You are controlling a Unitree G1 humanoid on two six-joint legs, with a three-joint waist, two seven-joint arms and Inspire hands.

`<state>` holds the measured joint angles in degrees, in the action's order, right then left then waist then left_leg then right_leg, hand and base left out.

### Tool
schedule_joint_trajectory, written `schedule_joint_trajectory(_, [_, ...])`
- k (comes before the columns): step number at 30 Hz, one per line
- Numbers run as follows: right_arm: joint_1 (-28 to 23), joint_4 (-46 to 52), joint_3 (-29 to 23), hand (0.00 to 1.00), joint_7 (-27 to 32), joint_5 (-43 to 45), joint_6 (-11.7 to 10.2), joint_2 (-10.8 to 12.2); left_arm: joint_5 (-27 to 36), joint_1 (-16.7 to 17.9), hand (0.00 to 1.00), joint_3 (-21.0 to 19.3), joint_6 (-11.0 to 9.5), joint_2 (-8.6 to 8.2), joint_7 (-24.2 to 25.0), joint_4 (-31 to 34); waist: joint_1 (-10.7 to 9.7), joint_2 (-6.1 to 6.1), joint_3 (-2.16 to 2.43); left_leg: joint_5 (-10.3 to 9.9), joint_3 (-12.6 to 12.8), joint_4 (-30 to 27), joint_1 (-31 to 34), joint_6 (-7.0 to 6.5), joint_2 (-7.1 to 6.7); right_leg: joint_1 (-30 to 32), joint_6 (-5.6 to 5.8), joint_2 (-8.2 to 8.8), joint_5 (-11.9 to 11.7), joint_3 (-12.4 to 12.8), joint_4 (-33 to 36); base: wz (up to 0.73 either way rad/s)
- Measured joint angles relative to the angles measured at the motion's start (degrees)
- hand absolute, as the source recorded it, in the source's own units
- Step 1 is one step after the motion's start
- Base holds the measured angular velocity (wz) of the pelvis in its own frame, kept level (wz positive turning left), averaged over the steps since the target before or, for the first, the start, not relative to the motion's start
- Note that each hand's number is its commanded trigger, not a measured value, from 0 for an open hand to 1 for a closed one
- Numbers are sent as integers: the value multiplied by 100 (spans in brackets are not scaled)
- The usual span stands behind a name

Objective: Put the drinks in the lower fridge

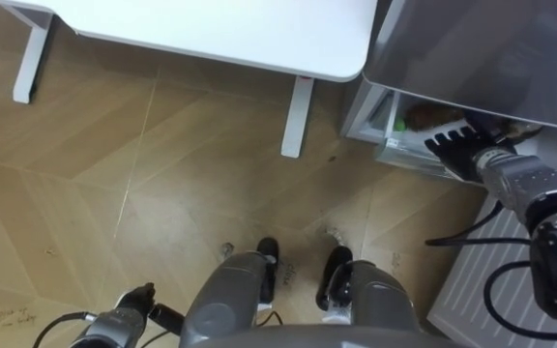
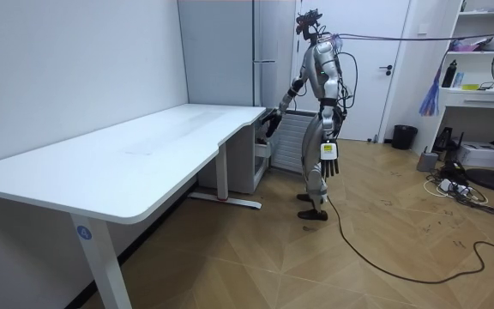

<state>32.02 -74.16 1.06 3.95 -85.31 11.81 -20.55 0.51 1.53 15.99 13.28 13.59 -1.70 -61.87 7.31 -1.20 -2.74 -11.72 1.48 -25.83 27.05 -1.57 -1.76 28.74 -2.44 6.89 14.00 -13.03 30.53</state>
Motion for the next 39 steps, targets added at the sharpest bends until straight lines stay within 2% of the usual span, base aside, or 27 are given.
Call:
schedule_joint_trajectory(12, [-1,-16,2,0,1,17,1,0,-5,-1,0,-2,0,2,49,0,-50,39,6,0,17,28,-82,0,10,-95,6,-13,-20,-7,-64,0])
schedule_joint_trajectory(20, [-75,-46,-6,0,-47,569,5,-2,-119,1,0,-232,2,26,231,-40,-92,64,20,0,19,50,-301,-1,23,-388,25,-35,-53,-64,-220,1])
schedule_joint_trajectory(29, [-55,-527,-4,0,-579,661,168,-215,-115,10,0,-460,7,128,234,-79,-81,67,30,-1,-9,9,-386,-1,11,-516,37,-14,-59,-116,-227,3])
schedule_joint_trajectory(35, [-56,-669,-4,0,-793,844,207,-332,-116,-10,0,-460,-5,151,245,-58,-97,70,36,-7,-9,18,-431,-11,11,-571,57,-102,-111,-86,-295,0])
schedule_joint_trajectory(39, [-58,-672,-4,0,-837,1136,209,-425,-116,-8,0,-460,-10,165,249,-59,-118,81,65,-7,-9,10,-426,-12,13,-579,45,-107,-131,-112,-292,0])
